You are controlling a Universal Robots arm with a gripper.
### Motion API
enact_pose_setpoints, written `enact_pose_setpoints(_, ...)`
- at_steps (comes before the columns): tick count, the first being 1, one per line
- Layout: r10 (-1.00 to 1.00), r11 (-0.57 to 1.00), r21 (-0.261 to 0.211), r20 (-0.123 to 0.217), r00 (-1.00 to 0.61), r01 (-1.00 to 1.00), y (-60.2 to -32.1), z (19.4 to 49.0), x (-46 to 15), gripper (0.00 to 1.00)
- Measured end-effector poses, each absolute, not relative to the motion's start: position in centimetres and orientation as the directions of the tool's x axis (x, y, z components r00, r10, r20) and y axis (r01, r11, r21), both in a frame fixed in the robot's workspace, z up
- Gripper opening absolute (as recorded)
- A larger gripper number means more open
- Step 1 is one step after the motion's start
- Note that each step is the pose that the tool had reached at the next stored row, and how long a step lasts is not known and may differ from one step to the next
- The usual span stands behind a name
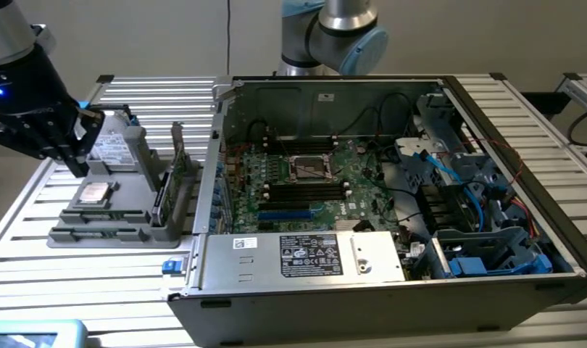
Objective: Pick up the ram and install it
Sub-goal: 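Pick up the ram and move it above insertion slot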
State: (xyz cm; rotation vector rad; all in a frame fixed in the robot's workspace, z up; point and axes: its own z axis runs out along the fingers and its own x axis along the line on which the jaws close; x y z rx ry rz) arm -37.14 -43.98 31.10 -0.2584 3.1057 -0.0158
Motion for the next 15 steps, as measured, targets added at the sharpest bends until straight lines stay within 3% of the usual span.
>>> enact_pose_setpoints(15,-0.426,0.905,-0.012,-0.024,-0.905,-0.425,-43.98,31.01,-37.14,0.11)
